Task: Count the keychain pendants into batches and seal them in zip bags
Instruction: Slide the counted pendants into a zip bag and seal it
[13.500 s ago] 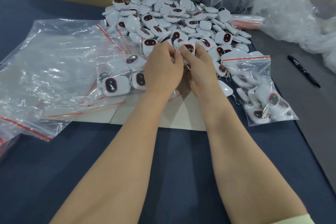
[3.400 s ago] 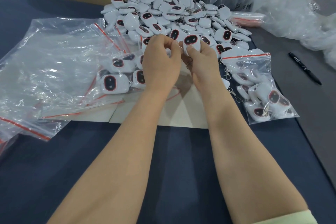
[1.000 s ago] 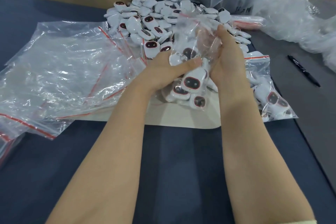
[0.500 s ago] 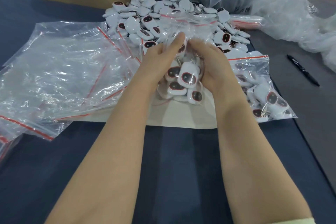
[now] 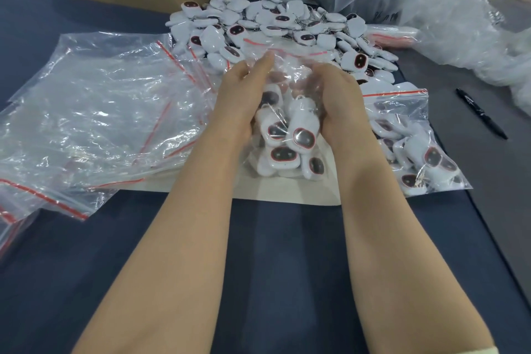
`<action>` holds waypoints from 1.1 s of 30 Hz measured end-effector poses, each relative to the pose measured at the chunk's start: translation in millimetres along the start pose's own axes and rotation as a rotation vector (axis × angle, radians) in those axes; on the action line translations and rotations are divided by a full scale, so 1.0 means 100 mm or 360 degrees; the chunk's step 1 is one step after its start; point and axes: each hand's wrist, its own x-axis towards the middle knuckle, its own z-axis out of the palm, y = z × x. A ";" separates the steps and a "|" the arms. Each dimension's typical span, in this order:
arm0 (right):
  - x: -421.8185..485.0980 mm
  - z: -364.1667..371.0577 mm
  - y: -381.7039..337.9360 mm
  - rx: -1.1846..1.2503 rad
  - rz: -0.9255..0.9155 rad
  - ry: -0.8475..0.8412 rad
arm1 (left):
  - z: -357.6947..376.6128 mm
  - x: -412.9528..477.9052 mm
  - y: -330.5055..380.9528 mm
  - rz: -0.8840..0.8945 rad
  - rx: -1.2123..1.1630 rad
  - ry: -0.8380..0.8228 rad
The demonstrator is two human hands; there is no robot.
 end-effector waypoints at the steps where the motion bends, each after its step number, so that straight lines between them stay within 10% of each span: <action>1: 0.00 0.00 0.00 -0.0031 0.0026 -0.0010 | 0.00 0.00 -0.01 0.0008 0.0042 0.0029; 20: -0.02 0.01 0.00 -0.0227 -0.0056 0.0158 | -0.01 0.05 -0.01 -0.0032 -0.0288 0.0232; 33: 0.01 0.03 0.00 0.0083 -0.0068 0.0121 | -0.01 0.00 -0.05 0.0573 0.0164 0.0359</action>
